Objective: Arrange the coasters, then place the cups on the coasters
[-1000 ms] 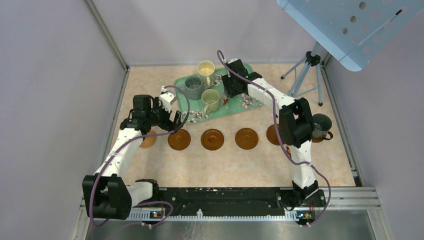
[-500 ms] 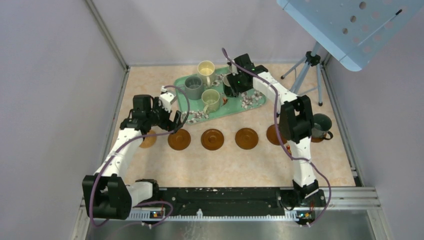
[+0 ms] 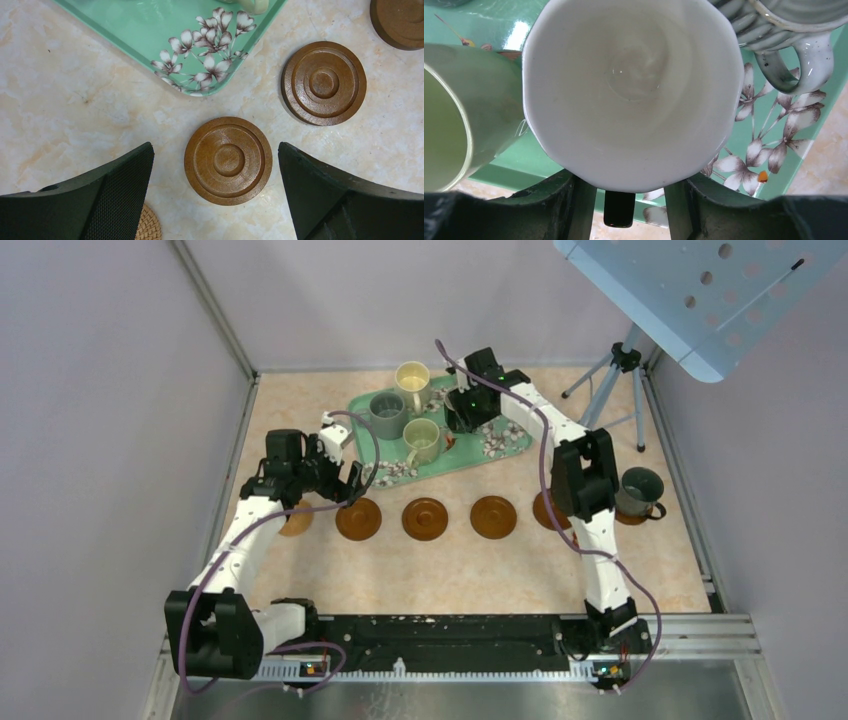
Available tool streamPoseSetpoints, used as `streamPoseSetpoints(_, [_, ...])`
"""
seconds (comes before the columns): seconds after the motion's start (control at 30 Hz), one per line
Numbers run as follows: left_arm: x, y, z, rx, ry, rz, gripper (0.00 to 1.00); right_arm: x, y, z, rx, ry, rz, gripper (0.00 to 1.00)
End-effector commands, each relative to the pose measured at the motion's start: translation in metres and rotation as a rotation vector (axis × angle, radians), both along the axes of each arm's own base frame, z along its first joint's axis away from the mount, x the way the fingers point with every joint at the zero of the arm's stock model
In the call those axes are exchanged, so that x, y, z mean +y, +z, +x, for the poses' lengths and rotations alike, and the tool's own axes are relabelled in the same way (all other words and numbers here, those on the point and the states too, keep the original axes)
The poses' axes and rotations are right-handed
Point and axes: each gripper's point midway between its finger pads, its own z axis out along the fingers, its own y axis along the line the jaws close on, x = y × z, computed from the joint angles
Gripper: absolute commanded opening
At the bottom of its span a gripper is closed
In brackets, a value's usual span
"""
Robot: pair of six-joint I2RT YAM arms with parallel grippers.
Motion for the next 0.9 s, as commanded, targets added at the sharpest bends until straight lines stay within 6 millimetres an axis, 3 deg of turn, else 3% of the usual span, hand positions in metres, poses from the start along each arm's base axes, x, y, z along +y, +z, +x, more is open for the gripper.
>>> streamPoseSetpoints(0.0, [-0.001,0.012,0.003,-0.048,0.005,-0.015,0.99,0.001,0.019,0.013,-0.056,0.007,0.018,0.47])
streamPoseSetpoints(0.13, [-0.001,0.011,0.003,-0.047,0.006,-0.014,0.99,0.000,0.021,0.017,-0.069,0.006,0.024,0.38])
streamPoseSetpoints(0.33, [-0.001,0.013,0.003,-0.049,0.008,-0.014,0.99,0.000,0.024,0.018,-0.079,0.032,0.026,0.13])
streamPoseSetpoints(0.4, [-0.001,0.014,0.003,-0.055,0.008,-0.014,0.99,0.001,0.031,0.015,-0.082,0.054,0.040,0.00])
streamPoseSetpoints(0.87, [-0.002,0.012,0.002,-0.041,0.006,-0.022,0.99,-0.003,0.116,-0.017,-0.256,0.196,0.140,0.00])
